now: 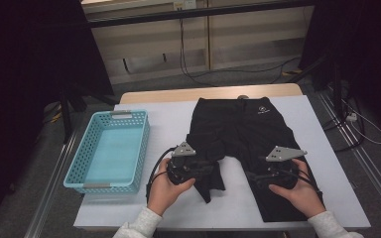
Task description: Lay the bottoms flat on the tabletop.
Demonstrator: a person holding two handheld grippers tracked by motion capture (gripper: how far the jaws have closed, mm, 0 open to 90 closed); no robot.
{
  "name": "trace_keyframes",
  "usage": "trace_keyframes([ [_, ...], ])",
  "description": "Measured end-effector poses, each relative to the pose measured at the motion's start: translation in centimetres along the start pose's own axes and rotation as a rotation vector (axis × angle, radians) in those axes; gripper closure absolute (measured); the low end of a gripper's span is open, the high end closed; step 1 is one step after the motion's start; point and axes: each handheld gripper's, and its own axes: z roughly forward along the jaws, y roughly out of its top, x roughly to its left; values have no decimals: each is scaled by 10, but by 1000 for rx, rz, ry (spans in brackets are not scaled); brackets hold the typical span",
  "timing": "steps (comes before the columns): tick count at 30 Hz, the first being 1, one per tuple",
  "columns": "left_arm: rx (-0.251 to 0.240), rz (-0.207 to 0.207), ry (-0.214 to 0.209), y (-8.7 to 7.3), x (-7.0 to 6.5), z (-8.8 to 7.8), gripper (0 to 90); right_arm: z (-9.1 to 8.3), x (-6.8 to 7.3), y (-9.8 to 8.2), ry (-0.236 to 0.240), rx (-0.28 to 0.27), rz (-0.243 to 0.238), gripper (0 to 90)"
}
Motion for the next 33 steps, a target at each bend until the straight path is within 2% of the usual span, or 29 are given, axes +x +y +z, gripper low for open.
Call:
trace_keyframes([
  [1, 15, -12, 25, -5, 7, 2, 530, 0, 1, 1, 1, -2, -2, 286],
  [2, 15, -12, 25, -5, 7, 2, 488, 0, 1, 1, 1, -2, -2, 286],
  [3, 20, -29, 57, -8, 13, 2, 427, 1, 3, 2, 5, -3, -5, 282],
  [4, 20, -29, 57, -8, 13, 2, 376, 1, 3, 2, 5, -3, -5, 282],
  [5, 2, -39, 58, -7, 17, -2, 346, 2, 4, 2, 11, -6, -5, 282],
  [8, -3, -38, 77, -6, 20, -6, 303, 4, 5, 3, 15, -4, -9, 280],
  [12, 9, -32, 103, -8, 22, -9, 283, 8, 10, 6, 28, -4, -19, 283],
  [13, 15, -31, 117, -9, 23, -9, 280, 10, 14, 8, 39, -9, -25, 303],
  [14, 15, -31, 117, -9, 23, -9, 278, 10, 14, 8, 39, -9, -25, 303],
  [16, 19, -35, 119, -11, 24, -9, 273, 15, 22, 12, 66, -10, -46, 358],
  [17, 30, -25, 126, -11, 25, -10, 271, 17, 25, 14, 72, -9, -56, 374],
  [20, 34, -22, 135, -13, 25, -10, 267, 21, 31, 16, 94, -5, -62, 394],
  [21, 46, -12, 142, -13, 26, -12, 263, 26, 36, 18, 114, 2, -66, 398],
  [25, 58, -4, 153, -15, 26, -14, 254, 35, 48, 21, 140, 23, -88, 431],
  [33, 73, 9, 160, -17, 27, -13, 251, 53, 65, 26, 165, 70, -132, 485],
])
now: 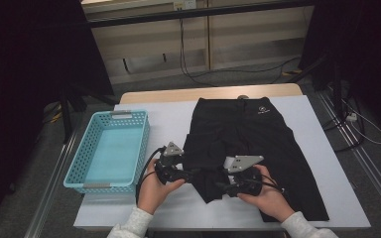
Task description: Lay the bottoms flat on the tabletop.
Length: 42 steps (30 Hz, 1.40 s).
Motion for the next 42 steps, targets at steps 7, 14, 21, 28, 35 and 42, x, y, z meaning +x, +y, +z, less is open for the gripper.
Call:
trace_keyframes([
  [7, 16, 0, -11, -2, -2, 3, 247, 14, 9, 1, 46, 53, -42, 876],
  [14, 26, 4, -24, -3, -4, 4, 244, -14, -8, 3, 24, -47, 59, 900],
  [21, 54, 29, -41, -6, -12, 12, 249, -27, -30, -10, -38, -50, 133, 900],
  [28, 82, 37, -49, -10, -15, 17, 268, -24, -27, -10, -43, -35, 112, 900],
  [35, 76, 59, -18, -11, -23, 24, 449, -26, -28, -10, -58, -43, 114, 900],
  [42, 70, 15, -63, -10, -26, 27, 883, -25, -29, -8, -56, -57, 119, 900],
])
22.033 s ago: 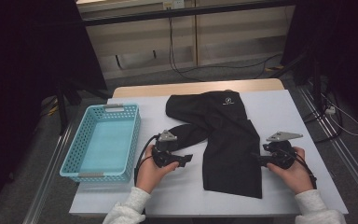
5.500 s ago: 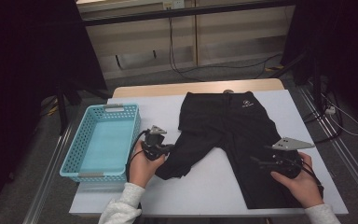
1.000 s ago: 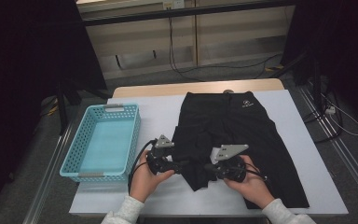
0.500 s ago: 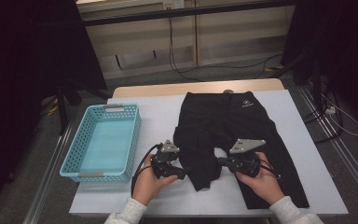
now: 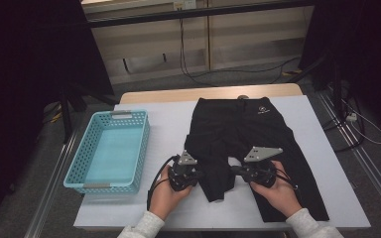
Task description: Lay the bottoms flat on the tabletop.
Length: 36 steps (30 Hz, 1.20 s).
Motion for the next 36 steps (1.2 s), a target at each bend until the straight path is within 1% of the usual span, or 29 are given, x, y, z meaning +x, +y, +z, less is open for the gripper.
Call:
trace_keyframes([
  [3, 11, 9, 3, 2, -1, -1, 887, 1, 1, 0, 2, 2, -4, 900],
  [4, 3, -9, -7, 4, 1, -7, 889, 1, 2, 1, 6, -5, -10, 900],
  [6, -24, -27, -10, 8, 5, -18, 890, -1, 3, 1, 11, -12, -11, 900],
  [7, -24, -27, -10, 8, 5, -18, 890, -1, 3, 1, 11, -12, -11, 900],
  [9, -48, -49, -17, 12, 13, -32, 890, -3, 5, 3, 16, -22, -17, 900],
  [10, -79, -80, -15, 13, 23, -46, 891, -3, 6, 5, 23, -33, -16, 900],
  [11, -79, -80, -15, 13, 23, -46, 891, -3, 6, 5, 23, -33, -16, 900],
  [12, -101, -110, -15, 12, 31, -55, 891, -2, 8, 8, 36, -46, -13, 900],
  [13, -101, -110, -15, 12, 31, -55, 891, -2, 8, 8, 36, -46, -13, 900],
  [14, -104, -124, -9, 11, 36, -61, 891, 1, 11, 10, 51, -54, -13, 900],
  [15, -104, -124, -9, 11, 36, -61, 891, 1, 11, 10, 51, -54, -13, 900],
  [16, -104, -128, 11, 10, 40, -64, 890, 6, 15, 13, 36, -42, -39, 878],
  [17, -104, -128, 11, 10, 40, -64, 890, 9, 17, 13, 23, -38, -51, 842],
  [18, -94, -133, 36, 8, 43, -65, 890, 11, 18, 13, 13, -29, -59, 825],
  [19, -94, -133, 36, 8, 43, -65, 890, 11, 18, 13, 13, -29, -59, 825],
  [20, -81, -146, 44, 5, 47, -63, 889, 14, 19, 11, 8, -12, -71, 760],
  [22, -67, -158, 59, 3, 50, -63, 889, 14, 21, 9, 7, -5, -66, 736],
  [23, -67, -158, 59, 3, 50, -63, 888, 14, 21, 9, 7, -5, -66, 736],
  [24, -66, -170, 73, 1, 52, -64, 888, 13, 21, 8, 10, -6, -57, 702],
  [25, -66, -170, 73, 1, 52, -64, 888, 13, 21, 8, 8, 0, -55, 692],
  [26, -68, -179, 84, 0, 54, -65, 887, 14, 20, 7, 5, 5, -48, 673],
  [27, -68, -179, 84, 0, 54, -65, 886, 14, 20, 7, 5, 5, -48, 673],
  [28, -66, -182, 89, -1, 55, -66, 886, 16, 18, 5, 2, 25, -38, 638],
  [29, -66, -182, 89, -1, 55, -66, 886, 16, 18, 5, 2, 25, -38, 638],
  [30, -63, -184, 87, -2, 56, -67, 886, 19, 18, 4, 16, 49, -24, 589],
  [31, -63, -184, 87, -2, 56, -67, 885, 19, 18, 4, 16, 49, -24, 589],
  [32, -60, -187, 73, -2, 58, -68, 885, 23, 19, 2, 17, 59, -26, 570],
  [35, -61, -188, 74, -3, 58, -67, 884, 27, 22, 3, 24, 69, -34, 576],
  [36, -59, -188, 75, -3, 58, -66, 884, 30, 26, 3, 24, 93, -47, 599],
])
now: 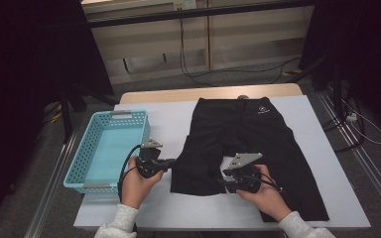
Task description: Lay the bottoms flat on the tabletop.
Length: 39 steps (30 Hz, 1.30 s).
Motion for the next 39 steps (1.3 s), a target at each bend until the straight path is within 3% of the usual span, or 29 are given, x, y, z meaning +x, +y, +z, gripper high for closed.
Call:
trace_keyframes([
  [3, 4, 5, -8, 0, -1, 2, 883, 7, 2, -3, 12, 22, -14, 658],
  [5, 8, 12, -9, 0, -2, 2, 883, 7, 3, -2, 29, 21, -26, 784],
  [7, 6, 12, -9, 0, -2, 2, 882, 7, 3, -2, 44, 26, -25, 816],
  [8, 0, 8, -13, 0, -3, 1, 883, 6, 3, -2, 62, 29, -28, 890],
  [10, -8, 5, -19, 1, -4, -2, 883, 2, 2, -2, 74, 35, -26, 896],
  [13, -17, 11, -21, 3, -5, -5, 884, -11, -2, -3, 106, -6, 11, 897],
  [17, -21, 16, -29, 4, -8, -5, 884, -25, -8, -7, 107, -37, 46, 896],
  [19, -11, 24, -28, 3, -10, 0, 884, -29, -12, -11, 86, -43, 59, 887],
  [20, 13, 27, -17, 1, -10, 8, 884, -29, -17, -15, 40, -34, 59, 864],
  [21, 13, 27, -17, 1, -10, 8, 884, -29, -17, -15, 40, -34, 59, 864],
  [22, 16, 21, -12, -1, -10, 13, 882, -28, -20, -17, 2, -33, 59, 753],
  [23, 30, 27, -13, -2, -9, 16, 880, -28, -21, -16, -9, -45, 63, 745],
  [27, 28, 24, -7, -3, -10, 23, 863, -29, -19, -11, -18, -87, 48, 701],
  [29, 24, 23, 0, -4, -10, 25, 848, -25, -14, -7, 5, -93, 29, 673],
  [32, 23, 25, 9, -6, -8, 26, 837, -9, -2, -3, 30, -38, -25, 654],
  [35, 25, 33, 18, -6, -7, 27, 787, -3, 2, -3, 19, -7, -48, 643],
  [36, 19, 25, 32, -7, -7, 28, 658, -1, 3, -4, 7, 15, -64, 644],
  [39, 30, 27, 37, -7, -8, 28, 484, 0, 1, -6, 3, 25, -58, 692],
])
